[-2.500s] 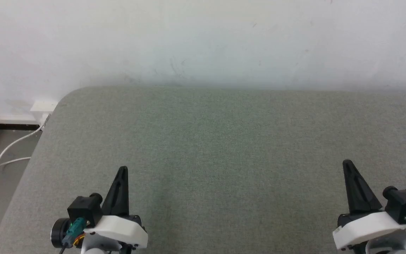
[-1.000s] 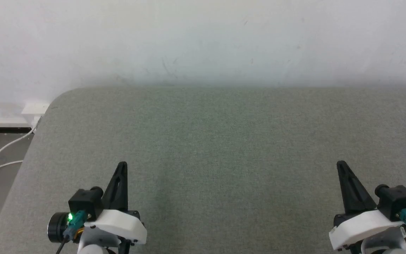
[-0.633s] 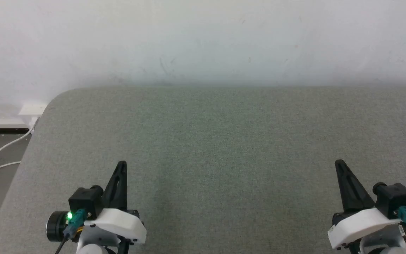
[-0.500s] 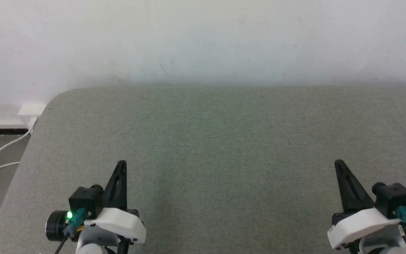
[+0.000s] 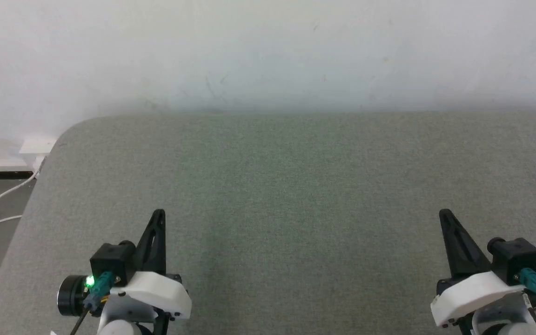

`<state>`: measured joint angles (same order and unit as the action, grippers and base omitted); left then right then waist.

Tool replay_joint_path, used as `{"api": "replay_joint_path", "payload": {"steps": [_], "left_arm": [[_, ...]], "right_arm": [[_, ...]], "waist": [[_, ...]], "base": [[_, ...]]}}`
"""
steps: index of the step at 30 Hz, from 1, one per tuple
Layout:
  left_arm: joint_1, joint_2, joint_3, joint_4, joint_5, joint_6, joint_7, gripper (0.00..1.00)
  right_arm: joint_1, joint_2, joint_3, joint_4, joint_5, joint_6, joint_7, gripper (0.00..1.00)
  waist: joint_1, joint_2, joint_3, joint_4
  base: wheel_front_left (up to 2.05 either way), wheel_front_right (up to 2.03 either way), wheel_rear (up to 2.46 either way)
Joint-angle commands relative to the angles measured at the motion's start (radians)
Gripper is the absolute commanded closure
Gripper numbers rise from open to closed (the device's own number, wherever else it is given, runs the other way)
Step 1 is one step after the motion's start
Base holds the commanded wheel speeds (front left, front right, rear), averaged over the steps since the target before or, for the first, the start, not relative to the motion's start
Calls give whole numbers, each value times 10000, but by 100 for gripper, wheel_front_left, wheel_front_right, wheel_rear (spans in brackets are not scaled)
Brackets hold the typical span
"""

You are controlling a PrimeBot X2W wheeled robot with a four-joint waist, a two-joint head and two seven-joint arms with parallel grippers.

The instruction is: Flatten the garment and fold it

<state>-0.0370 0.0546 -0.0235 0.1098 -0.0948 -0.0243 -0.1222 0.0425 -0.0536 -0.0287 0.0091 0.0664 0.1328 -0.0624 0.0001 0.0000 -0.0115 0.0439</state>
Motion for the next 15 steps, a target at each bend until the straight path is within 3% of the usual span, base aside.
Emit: {"api": "replay_joint_path", "payload": {"steps": [1, 15], "left_arm": [[181, -23, 50, -96, 116, 53, 71, 100], [228, -28, 96, -345, 322, 100, 357, 100]], "right_arm": [[-133, 18, 25, -38, -85, -11, 27, 100], [-205, 22, 90, -51, -229, -14, 175, 100]], "waist": [[0, 0, 3, -11], [0, 0, 31, -117]], "base": [[0, 0, 0], [0, 0, 0]]}}
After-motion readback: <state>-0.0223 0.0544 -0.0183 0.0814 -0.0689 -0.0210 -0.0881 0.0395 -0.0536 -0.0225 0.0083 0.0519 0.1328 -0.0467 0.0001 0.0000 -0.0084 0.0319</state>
